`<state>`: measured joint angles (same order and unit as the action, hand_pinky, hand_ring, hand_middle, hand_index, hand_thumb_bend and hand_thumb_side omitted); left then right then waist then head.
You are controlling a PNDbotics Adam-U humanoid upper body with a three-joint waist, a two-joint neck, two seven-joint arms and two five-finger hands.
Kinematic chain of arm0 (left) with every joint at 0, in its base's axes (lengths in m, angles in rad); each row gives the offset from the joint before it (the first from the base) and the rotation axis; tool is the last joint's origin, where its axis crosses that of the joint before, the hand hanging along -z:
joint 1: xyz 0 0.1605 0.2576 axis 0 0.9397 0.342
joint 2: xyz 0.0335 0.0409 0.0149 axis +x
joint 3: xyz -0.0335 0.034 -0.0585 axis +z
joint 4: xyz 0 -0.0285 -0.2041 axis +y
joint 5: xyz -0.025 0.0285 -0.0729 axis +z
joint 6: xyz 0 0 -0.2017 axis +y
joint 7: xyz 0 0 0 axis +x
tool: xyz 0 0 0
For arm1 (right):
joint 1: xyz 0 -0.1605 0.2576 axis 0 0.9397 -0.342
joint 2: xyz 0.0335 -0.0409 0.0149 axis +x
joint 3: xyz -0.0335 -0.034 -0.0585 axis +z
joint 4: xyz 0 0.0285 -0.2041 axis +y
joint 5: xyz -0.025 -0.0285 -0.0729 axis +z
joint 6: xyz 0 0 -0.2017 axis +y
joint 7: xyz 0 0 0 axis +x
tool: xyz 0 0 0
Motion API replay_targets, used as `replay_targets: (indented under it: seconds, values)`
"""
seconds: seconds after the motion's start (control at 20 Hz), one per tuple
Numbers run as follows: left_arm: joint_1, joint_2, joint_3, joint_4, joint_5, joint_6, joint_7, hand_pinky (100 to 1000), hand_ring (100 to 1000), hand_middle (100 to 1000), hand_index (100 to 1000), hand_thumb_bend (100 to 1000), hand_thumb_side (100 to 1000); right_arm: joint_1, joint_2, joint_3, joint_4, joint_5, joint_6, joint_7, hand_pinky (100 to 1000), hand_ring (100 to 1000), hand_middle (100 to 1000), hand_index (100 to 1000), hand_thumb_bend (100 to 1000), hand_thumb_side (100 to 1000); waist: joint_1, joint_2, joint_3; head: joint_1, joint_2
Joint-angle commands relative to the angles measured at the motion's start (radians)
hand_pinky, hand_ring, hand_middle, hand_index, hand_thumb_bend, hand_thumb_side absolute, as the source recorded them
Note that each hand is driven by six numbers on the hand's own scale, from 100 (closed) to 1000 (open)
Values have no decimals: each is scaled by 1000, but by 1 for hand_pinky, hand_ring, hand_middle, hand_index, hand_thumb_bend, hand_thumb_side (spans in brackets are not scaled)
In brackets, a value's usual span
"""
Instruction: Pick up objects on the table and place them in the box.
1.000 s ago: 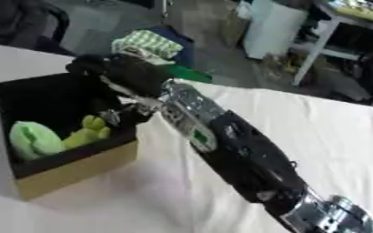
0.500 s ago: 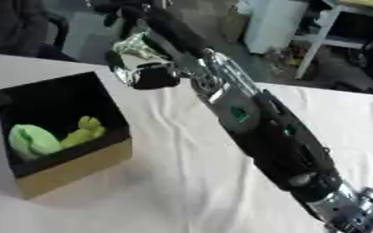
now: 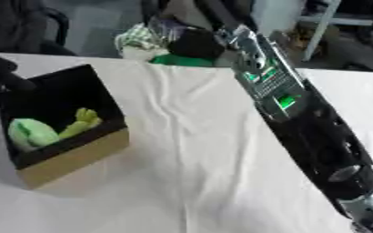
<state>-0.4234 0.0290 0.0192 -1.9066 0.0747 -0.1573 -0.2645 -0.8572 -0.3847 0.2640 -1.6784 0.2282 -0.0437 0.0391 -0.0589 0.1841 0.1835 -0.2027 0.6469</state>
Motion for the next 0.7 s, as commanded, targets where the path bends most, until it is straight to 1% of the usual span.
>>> replay_targets:
  seconds: [0.05,0.35,0.6,0.65,0.7]
  values:
    - [-2,22,16,4,-4,-11,8,625,561,591,804,234,597,17,-29,-21,-74,-68,4,3,820,571,662,917,100,468,16,-19,-14,34,23]
    - [19,35,38,32,-12,-22,23,622,558,589,803,228,606,112,-42,-35,-144,-130,8,8,824,564,652,915,100,501,46,-20,-55,89,44]
    - [33,45,53,49,-17,-29,35,620,559,588,802,225,612,209,-59,-41,-200,-171,0,21,832,560,643,912,100,507,63,-17,-85,132,50]
    - [37,46,55,52,-17,-30,37,620,559,587,802,212,595,232,-58,-42,-210,-178,-2,25,834,558,632,906,100,505,67,-16,-93,145,51]
    - [39,47,56,55,-17,-30,38,620,559,587,802,224,615,253,-56,-43,-220,-187,-6,31,835,556,625,903,100,507,71,-15,-100,154,50]
